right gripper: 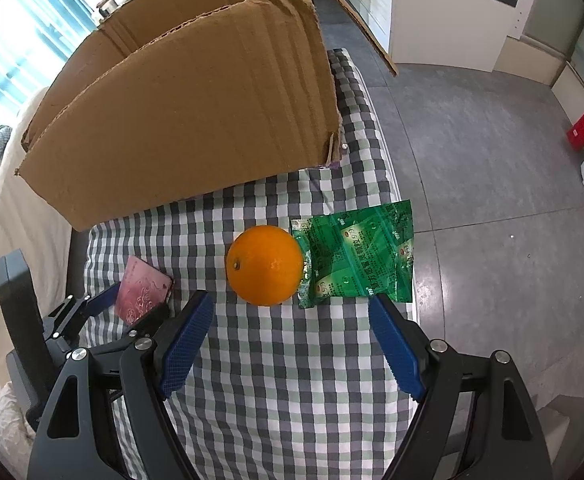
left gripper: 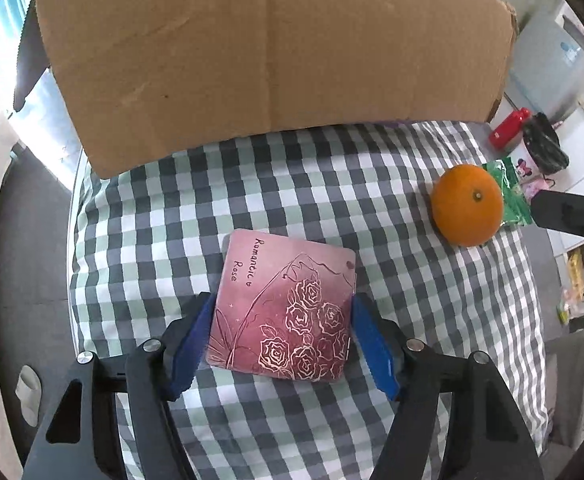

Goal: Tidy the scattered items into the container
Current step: 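Carry the pink case into the box and open the left gripper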

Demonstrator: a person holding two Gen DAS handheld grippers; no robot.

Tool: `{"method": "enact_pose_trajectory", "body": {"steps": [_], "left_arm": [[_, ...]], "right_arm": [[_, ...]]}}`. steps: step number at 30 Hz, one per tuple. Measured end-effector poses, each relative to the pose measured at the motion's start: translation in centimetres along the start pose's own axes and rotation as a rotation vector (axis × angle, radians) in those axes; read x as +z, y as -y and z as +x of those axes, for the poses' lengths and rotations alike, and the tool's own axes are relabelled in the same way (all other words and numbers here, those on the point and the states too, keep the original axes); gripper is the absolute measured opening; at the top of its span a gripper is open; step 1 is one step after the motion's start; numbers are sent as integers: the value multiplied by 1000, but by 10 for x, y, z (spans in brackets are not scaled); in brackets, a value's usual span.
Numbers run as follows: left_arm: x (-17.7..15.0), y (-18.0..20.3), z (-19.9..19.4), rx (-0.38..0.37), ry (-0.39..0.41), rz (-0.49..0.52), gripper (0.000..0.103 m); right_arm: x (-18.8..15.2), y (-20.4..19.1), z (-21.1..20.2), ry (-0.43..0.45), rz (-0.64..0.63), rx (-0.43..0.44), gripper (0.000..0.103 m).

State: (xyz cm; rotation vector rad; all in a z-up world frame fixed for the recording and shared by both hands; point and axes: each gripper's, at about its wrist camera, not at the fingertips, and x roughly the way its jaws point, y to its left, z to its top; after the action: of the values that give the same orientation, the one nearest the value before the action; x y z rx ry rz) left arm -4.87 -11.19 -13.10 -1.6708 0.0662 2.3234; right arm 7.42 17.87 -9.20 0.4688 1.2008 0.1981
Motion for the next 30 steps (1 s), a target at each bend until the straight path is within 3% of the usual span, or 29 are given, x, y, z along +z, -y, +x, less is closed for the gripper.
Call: {"method": "enact_pose_trajectory", "body": {"steps": [10, 19, 27, 30], "left_arm": [[11, 3, -23, -16, 27, -46, 69], [30, 20, -89, -16, 121, -17, 69], [87, 32, -161, -67, 231, 30, 69], [116, 30, -167, -60, 269, 25, 69]], "right_arm": [[0, 2, -2, -10, -12, 3, 80], [11, -7, -20, 14, -22, 14, 80], [33, -8, -58, 71, -9, 21, 80], [41, -5, -65, 73, -2, 22, 80]]}}
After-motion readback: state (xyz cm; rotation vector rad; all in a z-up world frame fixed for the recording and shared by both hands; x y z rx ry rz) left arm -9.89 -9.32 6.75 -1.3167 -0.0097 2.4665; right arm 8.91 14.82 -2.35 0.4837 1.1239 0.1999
